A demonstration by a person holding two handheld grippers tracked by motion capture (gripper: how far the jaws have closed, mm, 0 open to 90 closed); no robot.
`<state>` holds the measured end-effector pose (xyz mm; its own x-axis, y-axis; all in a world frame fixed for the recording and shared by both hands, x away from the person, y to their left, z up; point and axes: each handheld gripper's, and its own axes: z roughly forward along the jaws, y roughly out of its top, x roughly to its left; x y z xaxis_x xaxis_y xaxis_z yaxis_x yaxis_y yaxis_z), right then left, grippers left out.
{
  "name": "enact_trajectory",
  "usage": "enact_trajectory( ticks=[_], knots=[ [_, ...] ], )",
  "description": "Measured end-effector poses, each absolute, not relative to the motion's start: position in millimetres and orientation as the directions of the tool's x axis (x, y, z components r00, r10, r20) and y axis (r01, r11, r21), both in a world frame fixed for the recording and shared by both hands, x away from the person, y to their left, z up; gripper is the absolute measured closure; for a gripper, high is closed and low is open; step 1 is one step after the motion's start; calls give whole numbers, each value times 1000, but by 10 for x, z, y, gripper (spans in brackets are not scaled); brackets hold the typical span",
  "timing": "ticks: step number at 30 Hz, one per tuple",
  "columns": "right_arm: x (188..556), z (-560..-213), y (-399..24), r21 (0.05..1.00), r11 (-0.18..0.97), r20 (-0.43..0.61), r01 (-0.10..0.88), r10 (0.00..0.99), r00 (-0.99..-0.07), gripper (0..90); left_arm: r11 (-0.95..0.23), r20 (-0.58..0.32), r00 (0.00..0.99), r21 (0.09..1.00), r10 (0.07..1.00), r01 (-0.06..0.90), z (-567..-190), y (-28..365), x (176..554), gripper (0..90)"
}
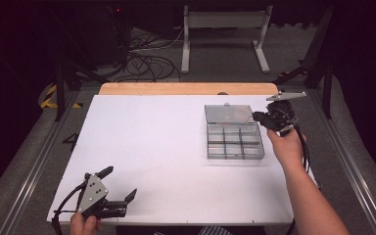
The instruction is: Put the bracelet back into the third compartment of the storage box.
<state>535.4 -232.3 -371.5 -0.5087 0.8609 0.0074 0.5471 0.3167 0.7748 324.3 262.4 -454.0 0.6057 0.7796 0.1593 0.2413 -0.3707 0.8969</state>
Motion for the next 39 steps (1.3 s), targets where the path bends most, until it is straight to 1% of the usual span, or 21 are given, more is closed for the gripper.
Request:
enact_trajectory(
  ticks=[21, 39],
  knots=[
    [5429, -4054, -2347, 751, 282, 56, 597, 874, -483, 853, -371, 158, 607, 896, 779, 243, -4547, 2614, 3247, 30],
    [5468, -4199, -2324, 730, 277, 81, 625, 872, -482, 852, -376, 160, 609, 894, 777, 245, -4551, 2609, 3252, 30]
  ],
)
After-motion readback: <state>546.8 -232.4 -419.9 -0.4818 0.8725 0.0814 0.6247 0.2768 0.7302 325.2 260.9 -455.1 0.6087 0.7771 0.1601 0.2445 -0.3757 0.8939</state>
